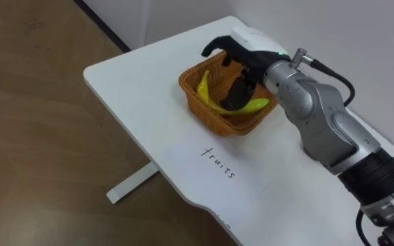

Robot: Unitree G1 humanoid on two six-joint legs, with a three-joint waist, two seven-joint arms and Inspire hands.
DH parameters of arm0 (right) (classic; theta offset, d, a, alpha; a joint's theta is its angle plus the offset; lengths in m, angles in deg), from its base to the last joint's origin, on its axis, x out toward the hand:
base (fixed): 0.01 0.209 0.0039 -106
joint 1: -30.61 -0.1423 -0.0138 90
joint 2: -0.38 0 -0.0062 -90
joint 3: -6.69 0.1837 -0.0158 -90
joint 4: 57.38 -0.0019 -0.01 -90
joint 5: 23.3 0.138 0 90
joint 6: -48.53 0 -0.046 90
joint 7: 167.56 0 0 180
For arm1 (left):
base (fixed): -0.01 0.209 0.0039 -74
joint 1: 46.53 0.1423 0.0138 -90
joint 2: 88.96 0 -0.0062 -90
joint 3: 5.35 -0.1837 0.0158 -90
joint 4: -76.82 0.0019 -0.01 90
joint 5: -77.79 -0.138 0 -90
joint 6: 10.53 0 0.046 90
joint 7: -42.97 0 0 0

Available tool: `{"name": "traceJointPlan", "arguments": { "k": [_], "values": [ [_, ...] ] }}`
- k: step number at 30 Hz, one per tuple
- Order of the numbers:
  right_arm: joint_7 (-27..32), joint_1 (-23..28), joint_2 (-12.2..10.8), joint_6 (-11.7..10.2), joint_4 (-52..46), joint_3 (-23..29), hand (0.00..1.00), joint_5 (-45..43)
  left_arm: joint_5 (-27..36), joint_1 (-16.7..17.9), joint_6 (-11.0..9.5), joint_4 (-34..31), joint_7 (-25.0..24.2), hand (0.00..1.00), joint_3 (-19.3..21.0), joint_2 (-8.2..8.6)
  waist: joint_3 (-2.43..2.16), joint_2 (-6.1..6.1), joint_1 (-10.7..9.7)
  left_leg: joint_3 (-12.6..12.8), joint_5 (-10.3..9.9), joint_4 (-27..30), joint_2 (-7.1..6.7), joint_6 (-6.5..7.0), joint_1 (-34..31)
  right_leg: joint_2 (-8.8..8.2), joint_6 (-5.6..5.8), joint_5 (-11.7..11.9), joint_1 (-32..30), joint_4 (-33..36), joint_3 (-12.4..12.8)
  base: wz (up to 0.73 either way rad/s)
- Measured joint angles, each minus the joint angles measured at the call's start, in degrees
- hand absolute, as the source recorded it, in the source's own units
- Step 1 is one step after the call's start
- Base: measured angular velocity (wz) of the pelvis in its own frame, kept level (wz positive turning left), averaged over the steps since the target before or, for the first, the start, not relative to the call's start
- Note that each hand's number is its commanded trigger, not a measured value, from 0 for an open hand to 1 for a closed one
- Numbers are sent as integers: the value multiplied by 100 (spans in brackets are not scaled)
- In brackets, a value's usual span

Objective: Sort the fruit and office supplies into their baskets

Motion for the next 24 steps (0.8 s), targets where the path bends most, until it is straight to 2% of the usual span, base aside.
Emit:
{"name": "traceJointPlan", "arguments": {
  "k": [24],
  "values": [
    [108, 0, -1, -171, 29, 1, 0, 0, -3, 0, -4, 0, -17, 0, -2, -10, -1, 0, -22, 11, -8, 8, 0, 12, 8, 1, 1, 0, 6, -4, 12, 0]
  ]
}}
